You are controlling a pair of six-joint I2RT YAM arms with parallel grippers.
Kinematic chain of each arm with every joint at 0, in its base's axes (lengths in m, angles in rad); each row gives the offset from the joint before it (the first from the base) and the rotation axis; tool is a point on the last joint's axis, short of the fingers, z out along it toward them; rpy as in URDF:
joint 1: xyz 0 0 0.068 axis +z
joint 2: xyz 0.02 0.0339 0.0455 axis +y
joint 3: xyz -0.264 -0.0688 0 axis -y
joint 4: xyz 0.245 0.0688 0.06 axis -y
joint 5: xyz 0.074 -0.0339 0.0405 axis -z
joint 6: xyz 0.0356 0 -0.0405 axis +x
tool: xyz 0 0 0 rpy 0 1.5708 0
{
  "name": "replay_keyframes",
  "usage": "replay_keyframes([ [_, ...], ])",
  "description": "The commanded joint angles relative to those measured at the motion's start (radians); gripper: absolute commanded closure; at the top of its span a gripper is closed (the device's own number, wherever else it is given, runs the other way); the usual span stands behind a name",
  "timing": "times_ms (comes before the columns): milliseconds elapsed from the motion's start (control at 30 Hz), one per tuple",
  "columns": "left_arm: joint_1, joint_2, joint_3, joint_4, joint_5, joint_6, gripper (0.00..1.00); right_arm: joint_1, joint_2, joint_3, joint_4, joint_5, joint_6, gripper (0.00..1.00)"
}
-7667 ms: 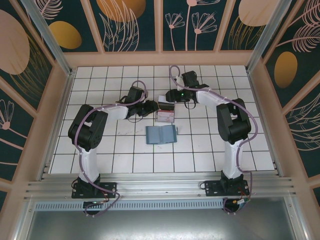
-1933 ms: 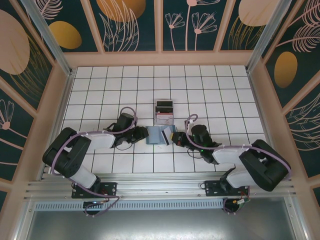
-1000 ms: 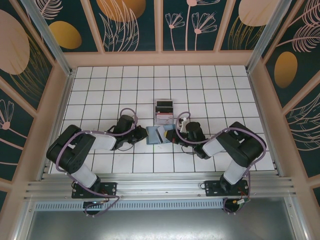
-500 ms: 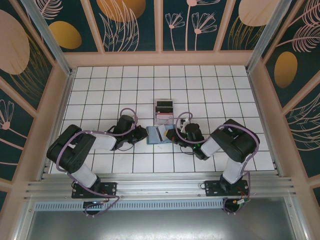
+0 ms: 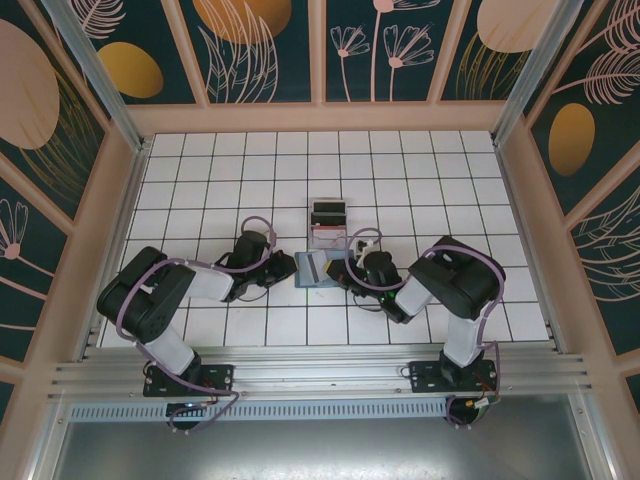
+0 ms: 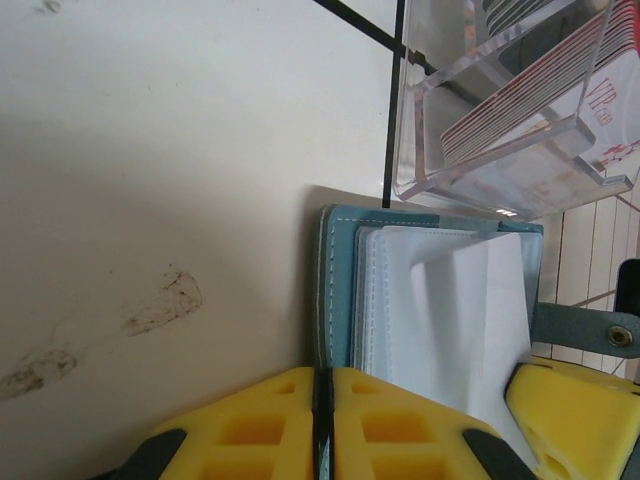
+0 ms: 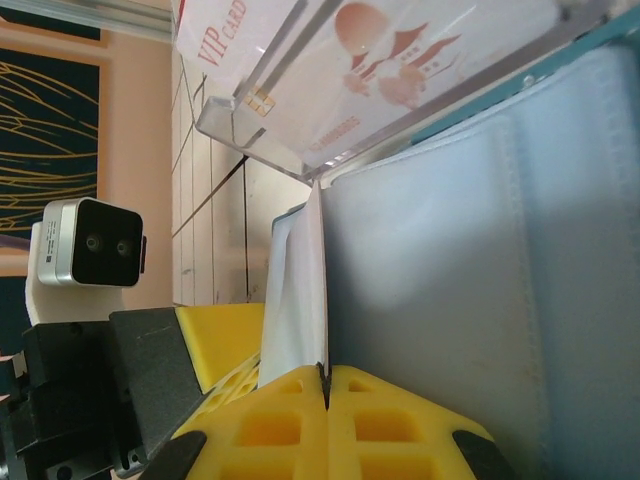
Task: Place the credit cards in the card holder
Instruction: Insert the credit card into the card slot.
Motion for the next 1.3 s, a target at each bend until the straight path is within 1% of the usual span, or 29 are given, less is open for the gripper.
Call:
replay_keyframes([
  [0,-0.027,0.072,-0.031,-0.048,0.013,-0.015,0.88,0.031,0.018,0.044,-0.074,0.026,-0.025,0.99],
  [133,-0.029,0.07,-0.031,-0.044,0.014,-0.013,0.88,0.053,0.005,0.078,-0.153,0.042,-0.05,0.98],
  [300,-0.029,0.07,-0.033,-0.041,0.014,-0.011,0.88,0.046,-0.023,0.045,-0.155,0.063,-0.043,0.98],
  [400,-0.029,0.066,-0.04,-0.04,0.009,-0.011,0.88,0.038,-0.035,0.008,-0.121,0.079,-0.013,0.99],
  [700,-0.029,0.062,-0.045,-0.035,0.012,-0.011,0.88,0.036,-0.015,-0.023,-0.034,0.087,0.059,0.99],
  [833,-0.029,0.055,-0.049,-0.031,0.008,-0.011,0.88,0.047,-0.019,-0.052,-0.021,0.128,0.093,1.0],
  [933,-0.029,0.06,-0.048,-0.024,0.012,-0.014,0.88,0.054,0.0,-0.046,0.003,0.122,0.106,1.0],
  [1067,-0.031,0.056,-0.05,-0.02,0.014,-0.016,0.88,0.078,0.022,-0.023,0.006,0.143,0.124,1.0],
  [1267,-0.032,0.051,-0.058,-0.016,0.009,-0.015,0.89,0.101,0.031,-0.051,0.029,0.208,0.167,1.0],
])
